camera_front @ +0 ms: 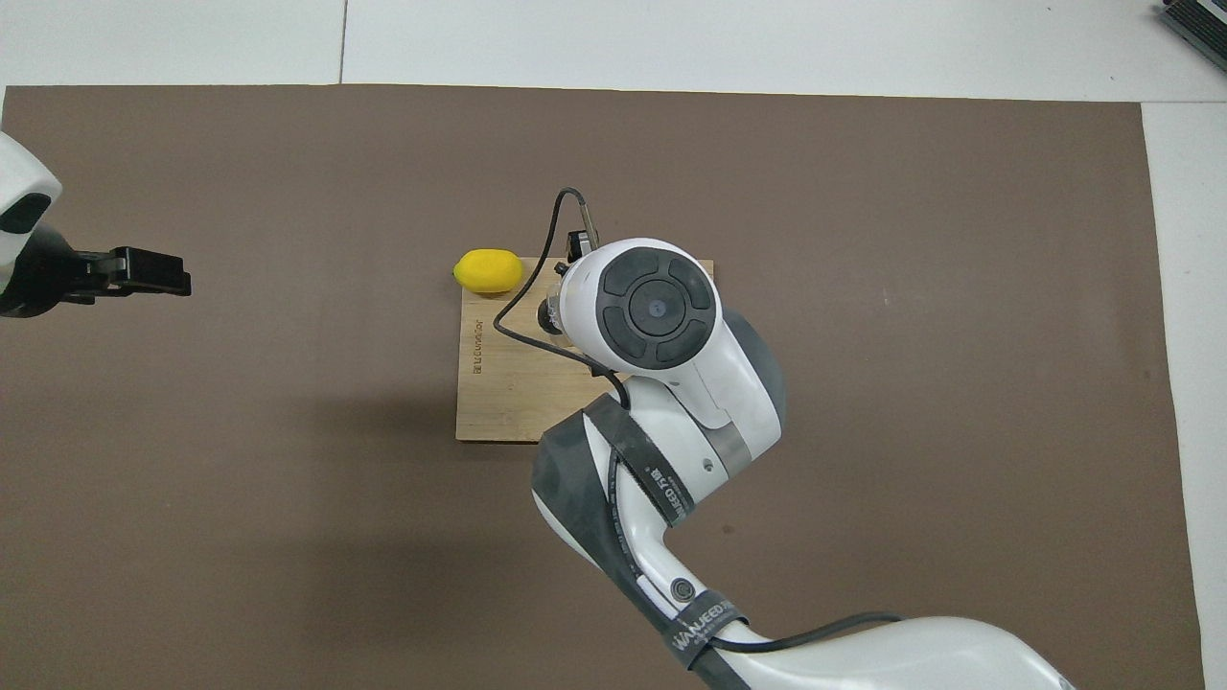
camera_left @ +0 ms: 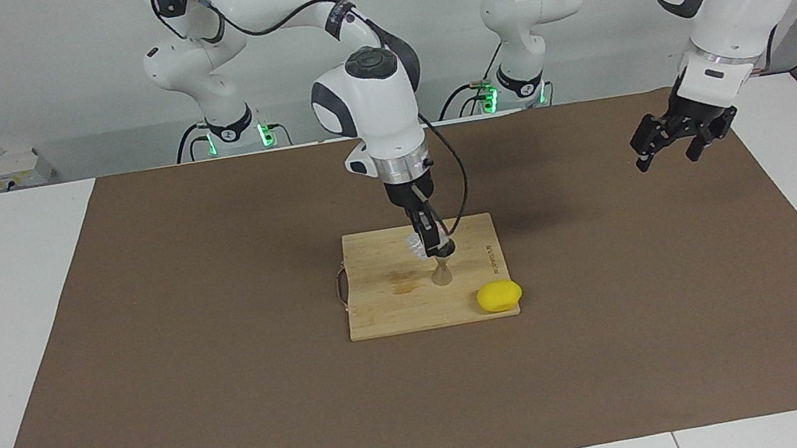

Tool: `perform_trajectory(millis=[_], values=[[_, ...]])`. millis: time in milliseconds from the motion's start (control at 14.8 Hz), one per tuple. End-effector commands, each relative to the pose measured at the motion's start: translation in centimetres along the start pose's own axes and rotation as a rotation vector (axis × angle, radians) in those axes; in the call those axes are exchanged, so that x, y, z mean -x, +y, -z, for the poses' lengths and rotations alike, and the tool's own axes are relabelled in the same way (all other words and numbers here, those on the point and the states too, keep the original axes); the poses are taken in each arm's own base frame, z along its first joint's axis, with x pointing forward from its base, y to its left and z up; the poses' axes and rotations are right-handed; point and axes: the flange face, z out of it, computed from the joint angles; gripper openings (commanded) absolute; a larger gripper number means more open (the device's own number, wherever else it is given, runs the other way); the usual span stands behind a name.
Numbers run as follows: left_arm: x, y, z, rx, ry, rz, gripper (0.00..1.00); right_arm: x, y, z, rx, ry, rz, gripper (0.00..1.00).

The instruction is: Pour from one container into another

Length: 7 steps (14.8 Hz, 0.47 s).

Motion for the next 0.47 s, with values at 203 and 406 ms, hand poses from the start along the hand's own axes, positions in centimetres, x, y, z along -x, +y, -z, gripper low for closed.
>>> perform_trajectory(millis=[203, 406], values=[[0.5, -0.4, 0.5, -0.022, -0.027, 0.016, 1.00, -0.2, -0.4, 0.0, 0.051, -0.094, -0.106, 0.00], [0.8, -0.5, 3.0, -0.024, -0.070, 0.019, 1.00, -1.6, -0.9, 0.3, 0.075, -0.144, -0.127, 0.00]])
